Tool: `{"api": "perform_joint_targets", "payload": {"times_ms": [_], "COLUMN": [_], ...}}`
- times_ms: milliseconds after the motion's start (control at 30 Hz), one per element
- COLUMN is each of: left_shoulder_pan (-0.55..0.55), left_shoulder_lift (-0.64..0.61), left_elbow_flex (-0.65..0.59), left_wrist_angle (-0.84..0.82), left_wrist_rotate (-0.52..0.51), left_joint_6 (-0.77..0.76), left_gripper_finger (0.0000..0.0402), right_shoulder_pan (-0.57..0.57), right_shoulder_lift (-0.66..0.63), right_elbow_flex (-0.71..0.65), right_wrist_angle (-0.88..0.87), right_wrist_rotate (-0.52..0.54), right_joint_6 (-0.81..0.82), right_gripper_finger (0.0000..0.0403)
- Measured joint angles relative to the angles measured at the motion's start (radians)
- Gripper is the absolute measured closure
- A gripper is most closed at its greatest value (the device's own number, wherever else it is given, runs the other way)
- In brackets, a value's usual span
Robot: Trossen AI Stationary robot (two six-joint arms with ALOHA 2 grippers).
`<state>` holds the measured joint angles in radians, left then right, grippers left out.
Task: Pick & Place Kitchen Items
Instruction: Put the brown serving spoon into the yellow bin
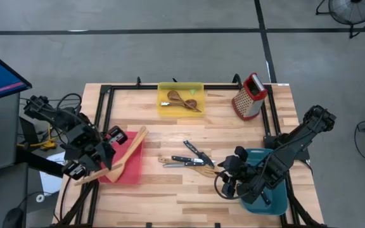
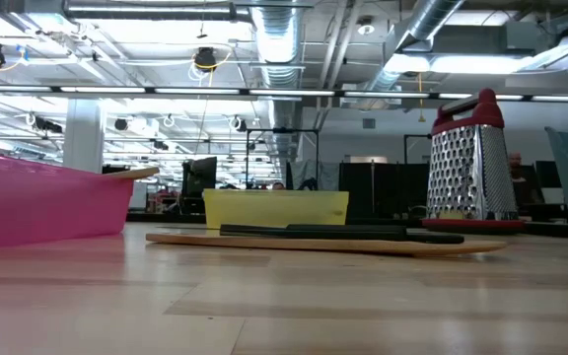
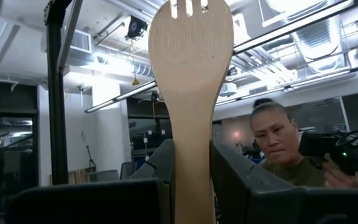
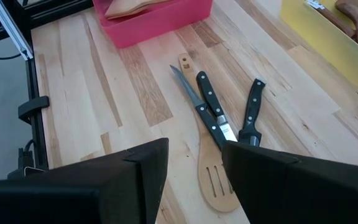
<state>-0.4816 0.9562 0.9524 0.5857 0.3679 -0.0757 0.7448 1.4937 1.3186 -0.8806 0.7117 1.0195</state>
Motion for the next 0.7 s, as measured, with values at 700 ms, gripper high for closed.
{"api": "perform_joint_targets", "payload": {"times_ms": [700], "left_shoulder_pan": [0.019], "left_shoulder_lift": [0.019], "left_elbow_flex": [-0.037], "left_wrist_angle": [-0.589], "left_wrist_rotate": [-1.002], "left_joint_6": [0.237], "left_gripper_finger": [0.0348], "right_shoulder_pan": [-0.002], "right_shoulder_lift": [0.0], "right_elbow_flex": [0.0], "right_wrist_angle": [0.0], "right_wrist_rotate": [0.0], "right_joint_6": [0.002], "right_gripper_finger": [0.024]}}
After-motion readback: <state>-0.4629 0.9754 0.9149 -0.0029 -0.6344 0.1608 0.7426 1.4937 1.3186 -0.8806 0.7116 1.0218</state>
